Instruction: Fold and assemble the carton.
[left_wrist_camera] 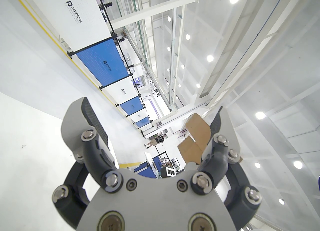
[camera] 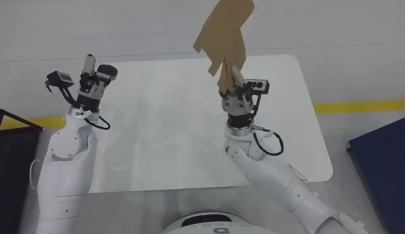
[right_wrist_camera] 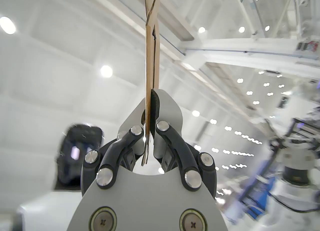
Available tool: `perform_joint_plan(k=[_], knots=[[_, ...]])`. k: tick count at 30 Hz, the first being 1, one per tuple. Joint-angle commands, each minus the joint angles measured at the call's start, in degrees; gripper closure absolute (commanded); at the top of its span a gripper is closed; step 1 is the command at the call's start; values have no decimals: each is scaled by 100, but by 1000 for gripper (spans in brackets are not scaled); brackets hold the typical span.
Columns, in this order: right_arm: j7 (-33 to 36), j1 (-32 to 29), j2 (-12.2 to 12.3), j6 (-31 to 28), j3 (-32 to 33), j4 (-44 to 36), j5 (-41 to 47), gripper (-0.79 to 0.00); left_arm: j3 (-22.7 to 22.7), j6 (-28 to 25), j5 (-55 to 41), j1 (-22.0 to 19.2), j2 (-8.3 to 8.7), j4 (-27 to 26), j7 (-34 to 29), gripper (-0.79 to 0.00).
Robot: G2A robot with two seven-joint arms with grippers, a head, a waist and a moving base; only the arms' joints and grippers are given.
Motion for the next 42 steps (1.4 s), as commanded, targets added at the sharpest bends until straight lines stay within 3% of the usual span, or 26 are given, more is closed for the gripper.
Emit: perform_joint_plan(k=[1,3,5,8,12,18,33,35,38,42], knots=[[1210,-120,-61,974,151,65,2819,0,0,0,0,0,0,0,0,-785],[1914,-209,-128,1819,219,227,3731,0,0,0,0,0,0,0,0,-785],[2106,-327,-216,2647,226,186,4811,0,0,0,0,0,0,0,0,-785],[1949,-461,-317,3679,250,38,6113,0,0,0,0,0,0,0,0,-785],[1712,-593,-391,4368,317,-188,6890,0,0,0,0,0,0,0,0,-785],[1470,-763,-420,4673,477,-448,6815,0,0,0,0,0,0,0,0,-785],[1470,-763,-420,4673,477,-448,6815,0,0,0,0,0,0,0,0,-785],[1181,-772,-391,4621,552,-347,6391,0,21,51,29,15,0,-7,-27,-785],[39,-967,-332,5118,642,-524,6640,0,104,239,4,48,26,-37,-687,-785],[-1325,-1366,-142,5938,981,-850,6207,0,-30,845,-689,39,152,42,-2873,-785]])
